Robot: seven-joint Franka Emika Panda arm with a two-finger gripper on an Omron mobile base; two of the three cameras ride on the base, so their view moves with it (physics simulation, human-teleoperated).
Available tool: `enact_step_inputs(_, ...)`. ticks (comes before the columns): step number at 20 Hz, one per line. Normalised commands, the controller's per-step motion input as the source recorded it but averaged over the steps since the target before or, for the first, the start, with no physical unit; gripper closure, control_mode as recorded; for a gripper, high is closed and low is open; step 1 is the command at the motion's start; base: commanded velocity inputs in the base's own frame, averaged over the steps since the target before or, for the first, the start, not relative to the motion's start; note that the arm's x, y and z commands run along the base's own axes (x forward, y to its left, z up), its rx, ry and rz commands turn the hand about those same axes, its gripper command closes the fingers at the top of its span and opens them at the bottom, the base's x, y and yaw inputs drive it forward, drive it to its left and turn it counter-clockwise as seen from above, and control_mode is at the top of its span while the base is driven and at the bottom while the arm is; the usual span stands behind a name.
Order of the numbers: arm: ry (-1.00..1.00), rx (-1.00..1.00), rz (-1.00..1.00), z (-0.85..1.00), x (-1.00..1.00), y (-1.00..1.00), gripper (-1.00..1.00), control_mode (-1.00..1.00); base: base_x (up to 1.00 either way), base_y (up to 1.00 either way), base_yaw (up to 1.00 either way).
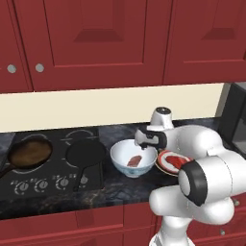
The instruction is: Place one of the steaks on the plate and the other in the bowl. Then place the bowl in the fridge.
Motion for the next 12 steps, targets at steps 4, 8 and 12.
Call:
enact_step_inputs(4, 0.0, 0.0, 0.0, -0.02, 0.0, 0.14, -1.0, -1.0, 0.0, 0.0, 0.0)
enact_step_inputs(8, 0.05, 0.0, 0.02, -0.16, 0.0, 0.37, 1.0, -1.0, 0.0, 0.0, 0.0)
enact_step_inputs(12, 0.06, 0.0, 0.04, -0.15, -0.01, 0.31, 1.0, -1.0, 0.0, 0.0, 0.0)
